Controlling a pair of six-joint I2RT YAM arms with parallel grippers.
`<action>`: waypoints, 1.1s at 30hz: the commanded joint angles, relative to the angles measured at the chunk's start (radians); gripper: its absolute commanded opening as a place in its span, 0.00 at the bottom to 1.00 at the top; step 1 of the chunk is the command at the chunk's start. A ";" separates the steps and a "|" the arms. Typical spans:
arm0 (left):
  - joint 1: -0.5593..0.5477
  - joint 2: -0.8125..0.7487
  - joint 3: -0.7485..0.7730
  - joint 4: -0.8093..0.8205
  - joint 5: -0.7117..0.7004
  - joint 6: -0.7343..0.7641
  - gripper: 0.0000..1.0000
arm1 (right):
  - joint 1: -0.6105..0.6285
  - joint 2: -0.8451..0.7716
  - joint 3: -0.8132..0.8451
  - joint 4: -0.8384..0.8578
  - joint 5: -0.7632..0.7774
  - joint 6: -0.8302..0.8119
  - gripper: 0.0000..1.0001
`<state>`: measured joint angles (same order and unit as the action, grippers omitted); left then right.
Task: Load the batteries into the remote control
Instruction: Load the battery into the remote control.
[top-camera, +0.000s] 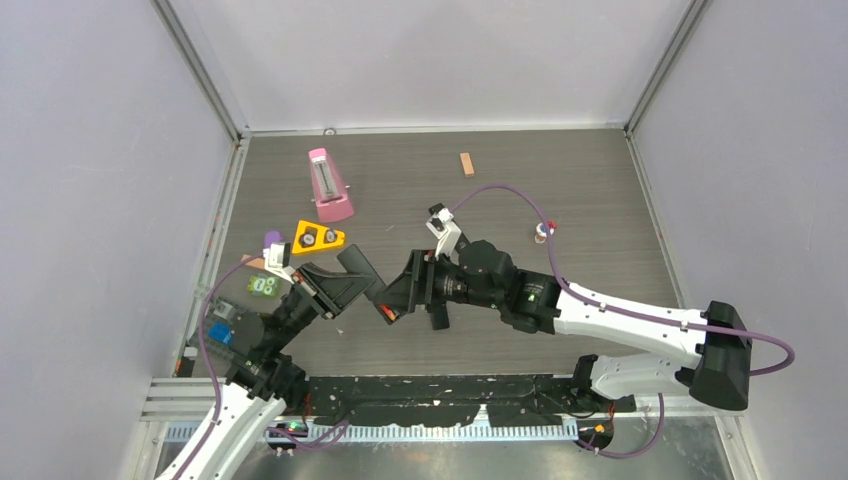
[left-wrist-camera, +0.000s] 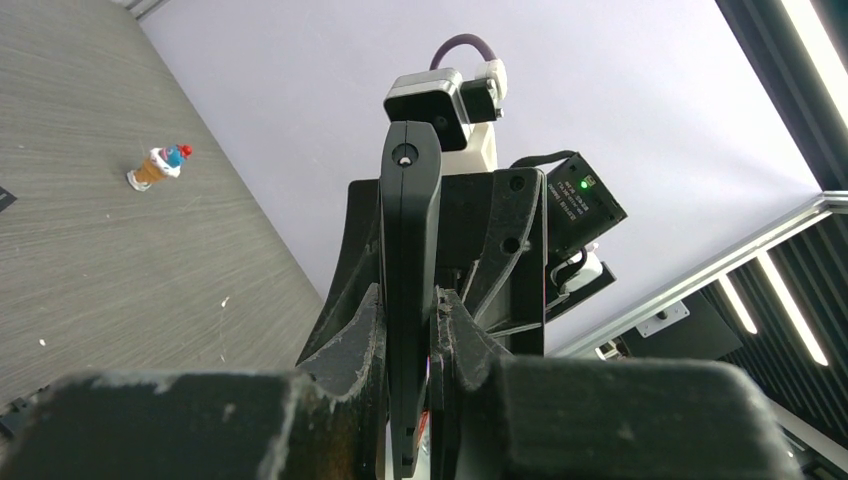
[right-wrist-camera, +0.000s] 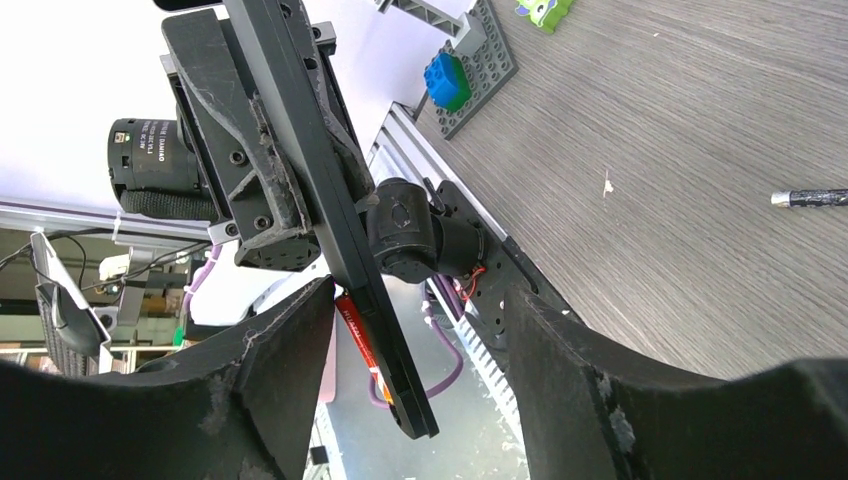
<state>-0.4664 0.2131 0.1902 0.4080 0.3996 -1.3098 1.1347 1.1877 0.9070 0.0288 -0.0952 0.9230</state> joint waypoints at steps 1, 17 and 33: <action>-0.003 -0.009 0.002 0.078 -0.008 -0.012 0.00 | 0.003 0.023 0.054 0.050 -0.023 0.000 0.68; -0.003 -0.025 0.000 0.087 -0.033 -0.026 0.00 | 0.010 0.059 0.014 0.071 -0.056 0.019 0.11; -0.003 -0.056 -0.025 0.088 -0.065 -0.043 0.00 | 0.012 -0.020 -0.012 0.116 -0.012 -0.011 0.63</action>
<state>-0.4664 0.1722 0.1738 0.4225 0.3573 -1.3746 1.1435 1.2320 0.8959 0.1299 -0.1661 0.9283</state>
